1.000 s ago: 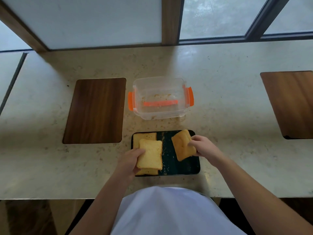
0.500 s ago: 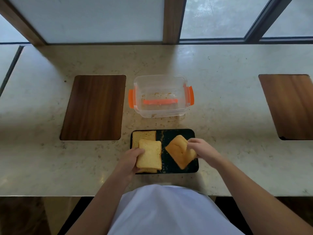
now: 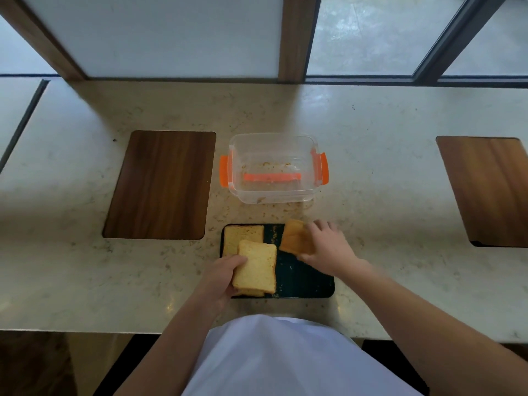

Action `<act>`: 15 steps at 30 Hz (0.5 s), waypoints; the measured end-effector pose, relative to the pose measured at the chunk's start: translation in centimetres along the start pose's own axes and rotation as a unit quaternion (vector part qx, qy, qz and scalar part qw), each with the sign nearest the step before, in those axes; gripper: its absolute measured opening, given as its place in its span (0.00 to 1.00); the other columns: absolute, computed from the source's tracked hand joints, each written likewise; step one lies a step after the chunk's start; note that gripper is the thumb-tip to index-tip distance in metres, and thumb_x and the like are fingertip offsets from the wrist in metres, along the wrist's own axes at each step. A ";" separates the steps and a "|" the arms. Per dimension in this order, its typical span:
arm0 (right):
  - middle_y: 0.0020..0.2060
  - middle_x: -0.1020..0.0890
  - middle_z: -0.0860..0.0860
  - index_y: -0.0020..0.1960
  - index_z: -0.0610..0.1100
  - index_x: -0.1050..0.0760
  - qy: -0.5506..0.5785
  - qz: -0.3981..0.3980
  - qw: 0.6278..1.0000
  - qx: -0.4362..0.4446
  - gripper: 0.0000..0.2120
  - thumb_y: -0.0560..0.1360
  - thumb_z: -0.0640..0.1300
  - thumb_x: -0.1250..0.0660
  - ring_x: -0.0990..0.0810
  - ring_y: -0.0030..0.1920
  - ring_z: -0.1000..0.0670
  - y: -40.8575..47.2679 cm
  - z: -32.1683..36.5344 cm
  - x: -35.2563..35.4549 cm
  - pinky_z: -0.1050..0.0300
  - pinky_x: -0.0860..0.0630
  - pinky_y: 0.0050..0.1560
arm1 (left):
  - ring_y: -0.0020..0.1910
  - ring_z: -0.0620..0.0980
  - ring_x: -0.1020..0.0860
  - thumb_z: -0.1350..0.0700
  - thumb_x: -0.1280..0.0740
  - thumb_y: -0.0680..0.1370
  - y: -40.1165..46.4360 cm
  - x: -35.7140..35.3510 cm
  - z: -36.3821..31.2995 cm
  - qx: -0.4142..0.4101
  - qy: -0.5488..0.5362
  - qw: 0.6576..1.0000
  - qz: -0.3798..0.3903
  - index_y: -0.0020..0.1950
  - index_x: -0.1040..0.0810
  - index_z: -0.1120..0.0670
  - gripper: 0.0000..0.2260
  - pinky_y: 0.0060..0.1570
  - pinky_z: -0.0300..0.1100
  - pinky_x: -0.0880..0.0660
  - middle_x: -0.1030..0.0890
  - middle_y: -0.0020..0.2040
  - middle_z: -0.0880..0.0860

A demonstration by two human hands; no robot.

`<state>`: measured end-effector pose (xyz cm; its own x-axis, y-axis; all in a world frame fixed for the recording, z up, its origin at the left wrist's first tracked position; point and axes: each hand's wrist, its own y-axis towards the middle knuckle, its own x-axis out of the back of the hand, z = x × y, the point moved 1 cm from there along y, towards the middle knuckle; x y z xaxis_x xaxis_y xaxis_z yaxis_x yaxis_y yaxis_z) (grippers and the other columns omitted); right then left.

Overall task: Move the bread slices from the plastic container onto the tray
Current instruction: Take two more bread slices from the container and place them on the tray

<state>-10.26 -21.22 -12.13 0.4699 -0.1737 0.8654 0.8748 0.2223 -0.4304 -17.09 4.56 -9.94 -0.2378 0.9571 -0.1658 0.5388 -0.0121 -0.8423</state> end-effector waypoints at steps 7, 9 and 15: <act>0.74 0.33 0.47 0.74 0.51 0.37 -0.068 -0.009 0.997 0.044 0.33 0.72 0.50 0.31 0.39 0.72 0.40 -2.4 -0.4 -2.5 0.41 0.32 0.66 | 0.55 0.60 0.20 0.58 0.32 0.78 0.2 -0.3 0.5 0.002 0.003 1.000 -0.003 0.56 0.24 0.56 0.07 0.49 0.57 0.19 0.20 0.57 0.61; 0.74 0.34 0.47 0.74 0.51 0.36 -0.074 -0.009 0.996 0.050 0.32 0.72 0.48 0.32 0.41 0.73 0.40 -2.4 -0.7 -2.2 0.40 0.34 0.67 | 0.56 0.61 0.21 0.58 0.33 0.78 0.1 -0.4 0.4 0.003 0.010 1.000 -0.002 0.56 0.25 0.56 0.08 0.49 0.57 0.20 0.21 0.58 0.61; 0.77 0.37 0.45 0.75 0.56 0.36 -0.066 -0.006 0.998 0.004 0.33 0.72 0.49 0.32 0.45 0.76 0.38 -1.4 -1.8 -1.0 0.37 0.38 0.71 | 0.58 0.63 0.21 0.57 0.33 0.78 0.2 -0.2 0.2 0.004 0.020 1.000 0.007 0.62 0.26 0.59 0.14 0.55 0.63 0.21 0.21 0.60 0.62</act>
<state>-11.73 -23.06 -12.80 0.4392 -0.0491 0.8970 0.8790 0.2296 -0.4178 -17.13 4.29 -10.21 -0.1989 0.9674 -0.1567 0.5358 -0.0265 -0.8439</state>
